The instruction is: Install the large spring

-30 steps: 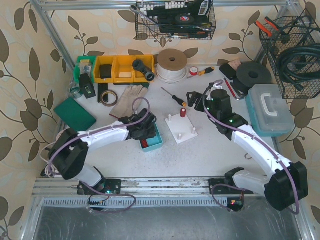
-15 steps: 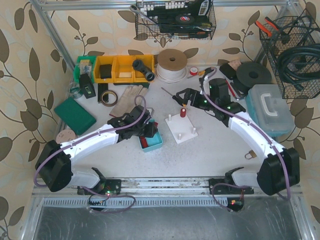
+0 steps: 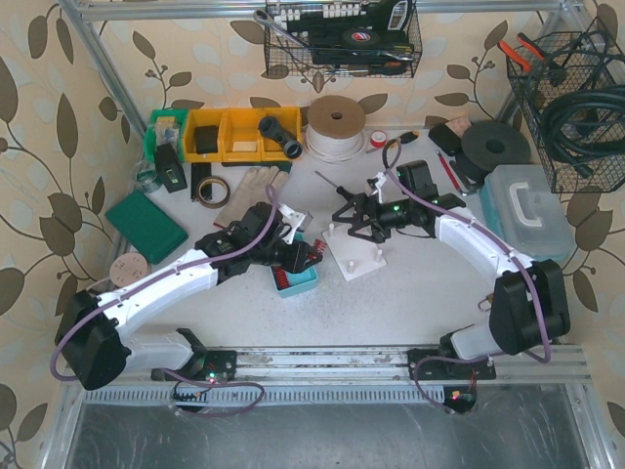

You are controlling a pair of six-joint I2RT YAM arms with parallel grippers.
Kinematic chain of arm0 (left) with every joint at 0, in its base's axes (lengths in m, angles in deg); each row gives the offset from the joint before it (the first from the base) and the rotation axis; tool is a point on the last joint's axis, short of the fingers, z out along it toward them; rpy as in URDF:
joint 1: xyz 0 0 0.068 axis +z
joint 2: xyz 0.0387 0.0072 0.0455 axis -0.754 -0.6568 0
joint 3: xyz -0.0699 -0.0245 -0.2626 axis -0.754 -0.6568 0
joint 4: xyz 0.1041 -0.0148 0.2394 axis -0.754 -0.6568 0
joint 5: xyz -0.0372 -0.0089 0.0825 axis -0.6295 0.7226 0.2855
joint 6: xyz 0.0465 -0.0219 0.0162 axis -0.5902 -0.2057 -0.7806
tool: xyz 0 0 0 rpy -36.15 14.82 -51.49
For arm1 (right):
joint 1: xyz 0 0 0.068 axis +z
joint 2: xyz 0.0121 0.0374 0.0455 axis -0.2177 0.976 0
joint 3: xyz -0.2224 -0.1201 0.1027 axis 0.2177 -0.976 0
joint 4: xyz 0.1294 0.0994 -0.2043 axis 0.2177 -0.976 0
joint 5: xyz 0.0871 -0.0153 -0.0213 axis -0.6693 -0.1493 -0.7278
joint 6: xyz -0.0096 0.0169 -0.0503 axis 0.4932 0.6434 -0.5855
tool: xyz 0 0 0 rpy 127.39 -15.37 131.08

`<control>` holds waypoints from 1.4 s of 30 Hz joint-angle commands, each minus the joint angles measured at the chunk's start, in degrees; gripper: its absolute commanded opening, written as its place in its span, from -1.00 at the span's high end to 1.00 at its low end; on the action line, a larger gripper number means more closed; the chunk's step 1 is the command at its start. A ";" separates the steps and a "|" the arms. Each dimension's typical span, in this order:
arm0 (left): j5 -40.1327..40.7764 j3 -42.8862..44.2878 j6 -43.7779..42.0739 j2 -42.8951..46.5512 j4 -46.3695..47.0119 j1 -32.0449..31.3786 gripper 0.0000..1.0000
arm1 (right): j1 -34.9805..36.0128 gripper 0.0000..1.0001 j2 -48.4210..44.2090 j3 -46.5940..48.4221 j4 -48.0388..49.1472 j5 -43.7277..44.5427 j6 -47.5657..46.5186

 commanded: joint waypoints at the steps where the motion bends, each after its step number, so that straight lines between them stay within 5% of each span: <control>1: -9.84 -1.43 -1.52 1.44 7.68 0.60 1.00 | -0.12 -0.74 1.24 -0.20 -7.79 -6.76 -2.56; 14: -23.54 -2.56 -1.07 -1.88 14.69 1.12 1.00 | 2.27 -0.69 3.12 2.24 -19.73 -9.07 -10.60; 20: -24.59 -3.08 -0.55 -2.36 15.97 1.12 1.00 | 2.70 -0.61 2.29 2.54 -18.93 -8.15 -9.41; 23: -24.84 -3.02 -0.39 -2.77 16.18 1.12 1.00 | 2.76 -0.41 2.16 2.29 -17.89 -9.54 -8.47; 34: -25.83 -2.63 -0.16 -4.51 16.31 1.12 1.00 | 2.81 -0.40 -0.37 2.61 -23.02 -11.65 -11.61; 42: -26.91 -2.01 -0.13 -5.88 16.27 0.99 1.00 | 3.76 -0.20 -1.51 2.03 -26.54 -8.93 -14.38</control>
